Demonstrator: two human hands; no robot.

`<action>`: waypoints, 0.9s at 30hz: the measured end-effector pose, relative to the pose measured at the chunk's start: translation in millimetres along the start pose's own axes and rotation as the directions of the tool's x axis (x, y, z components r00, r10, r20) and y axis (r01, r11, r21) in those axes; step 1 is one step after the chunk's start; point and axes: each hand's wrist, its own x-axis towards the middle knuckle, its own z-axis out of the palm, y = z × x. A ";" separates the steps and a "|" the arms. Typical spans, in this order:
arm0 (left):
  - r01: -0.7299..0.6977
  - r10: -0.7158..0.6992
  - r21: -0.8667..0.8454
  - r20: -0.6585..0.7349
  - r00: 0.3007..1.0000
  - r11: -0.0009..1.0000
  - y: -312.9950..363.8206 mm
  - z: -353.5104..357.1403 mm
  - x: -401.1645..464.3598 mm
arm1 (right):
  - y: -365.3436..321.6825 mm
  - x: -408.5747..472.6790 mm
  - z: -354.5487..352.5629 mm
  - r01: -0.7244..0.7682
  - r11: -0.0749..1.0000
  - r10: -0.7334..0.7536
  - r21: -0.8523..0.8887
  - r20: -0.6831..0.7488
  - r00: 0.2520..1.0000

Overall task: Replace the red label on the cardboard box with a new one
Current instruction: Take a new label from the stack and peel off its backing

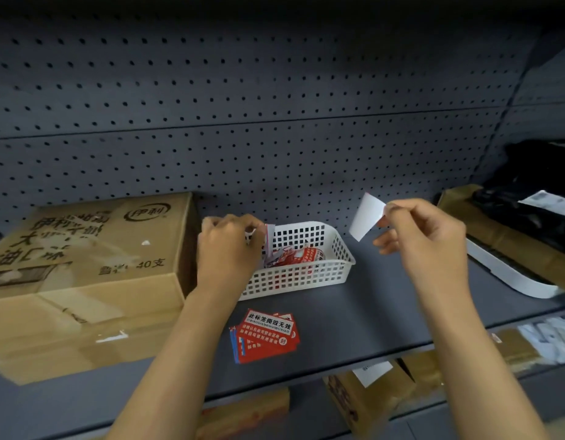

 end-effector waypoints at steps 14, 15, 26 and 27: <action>-0.186 0.134 -0.457 -0.145 0.980 0.870 31.0 -31.1 -17.8 | 5.1 1.9 33.4 0.018 0.999 -0.013 -0.050 0.106 0.994; -0.217 0.161 -0.470 -0.158 0.974 0.855 36.9 -38.5 -21.6 | 3.7 0.2 39.1 0.027 0.998 -0.021 -0.050 0.113 0.993; -0.143 0.050 -0.446 -0.214 0.976 0.884 36.8 -82.7 -58.9 | -19.4 -39.4 84.2 0.159 0.987 -0.146 -0.023 0.294 0.945; -0.120 0.011 -0.468 -0.229 0.973 0.875 31.9 -86.4 -63.3 | -22.1 -46.6 87.5 0.179 0.984 -0.165 -0.014 0.321 0.933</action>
